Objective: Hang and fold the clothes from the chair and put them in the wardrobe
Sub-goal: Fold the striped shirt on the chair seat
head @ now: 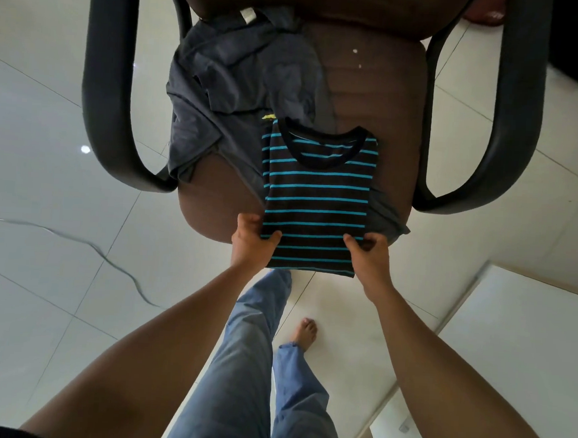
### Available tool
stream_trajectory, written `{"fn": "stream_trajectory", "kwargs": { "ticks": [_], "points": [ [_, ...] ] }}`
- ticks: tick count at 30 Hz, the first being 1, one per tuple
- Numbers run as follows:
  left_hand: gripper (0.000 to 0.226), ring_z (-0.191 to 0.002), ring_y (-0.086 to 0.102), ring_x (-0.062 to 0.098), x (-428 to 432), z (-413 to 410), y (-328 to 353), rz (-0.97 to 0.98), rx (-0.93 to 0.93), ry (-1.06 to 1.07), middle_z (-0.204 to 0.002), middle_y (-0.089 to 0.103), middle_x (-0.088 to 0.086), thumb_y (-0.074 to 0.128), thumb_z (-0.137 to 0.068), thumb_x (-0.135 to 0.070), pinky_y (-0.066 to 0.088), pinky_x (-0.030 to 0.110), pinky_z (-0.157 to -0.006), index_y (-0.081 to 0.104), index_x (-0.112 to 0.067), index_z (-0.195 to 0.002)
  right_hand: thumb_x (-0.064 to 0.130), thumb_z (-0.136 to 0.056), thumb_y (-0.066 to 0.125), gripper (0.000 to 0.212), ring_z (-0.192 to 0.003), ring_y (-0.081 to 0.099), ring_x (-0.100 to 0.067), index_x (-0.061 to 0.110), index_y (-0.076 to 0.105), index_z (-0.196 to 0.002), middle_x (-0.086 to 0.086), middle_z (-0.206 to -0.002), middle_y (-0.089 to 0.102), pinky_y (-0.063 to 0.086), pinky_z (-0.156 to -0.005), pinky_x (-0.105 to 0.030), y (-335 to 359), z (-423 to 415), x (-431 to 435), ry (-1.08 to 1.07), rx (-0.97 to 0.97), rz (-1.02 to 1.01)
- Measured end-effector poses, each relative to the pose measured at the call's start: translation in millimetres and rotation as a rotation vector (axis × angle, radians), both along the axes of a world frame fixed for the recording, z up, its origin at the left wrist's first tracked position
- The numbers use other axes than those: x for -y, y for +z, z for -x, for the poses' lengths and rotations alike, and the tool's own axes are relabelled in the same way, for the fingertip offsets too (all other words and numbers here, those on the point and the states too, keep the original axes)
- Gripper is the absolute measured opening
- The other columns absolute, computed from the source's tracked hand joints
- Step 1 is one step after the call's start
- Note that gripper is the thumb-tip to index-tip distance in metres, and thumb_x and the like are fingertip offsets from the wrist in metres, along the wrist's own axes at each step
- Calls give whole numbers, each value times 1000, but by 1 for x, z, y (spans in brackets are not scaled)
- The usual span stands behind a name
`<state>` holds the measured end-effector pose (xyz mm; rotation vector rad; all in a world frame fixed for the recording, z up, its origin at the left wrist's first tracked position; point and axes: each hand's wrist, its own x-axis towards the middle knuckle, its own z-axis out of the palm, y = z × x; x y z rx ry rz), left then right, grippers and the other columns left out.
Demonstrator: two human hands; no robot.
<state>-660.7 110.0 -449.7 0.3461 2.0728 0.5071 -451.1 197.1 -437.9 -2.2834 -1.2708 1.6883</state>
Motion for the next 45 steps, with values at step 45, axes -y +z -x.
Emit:
{"fn": "stream_trajectory", "kwargs": {
  "ticks": [45],
  "points": [
    [51,-120,57,18,-40,46,74,-112,509,-183,-131,57,-6,81,-81,-14,49,44,-106,65,-36,-125,14,-88,72,55,-119,54,-17,40,56,-134,10,-128,51,53,-97,-38,79,7,-34,-27,-456,192]
  ]
}}
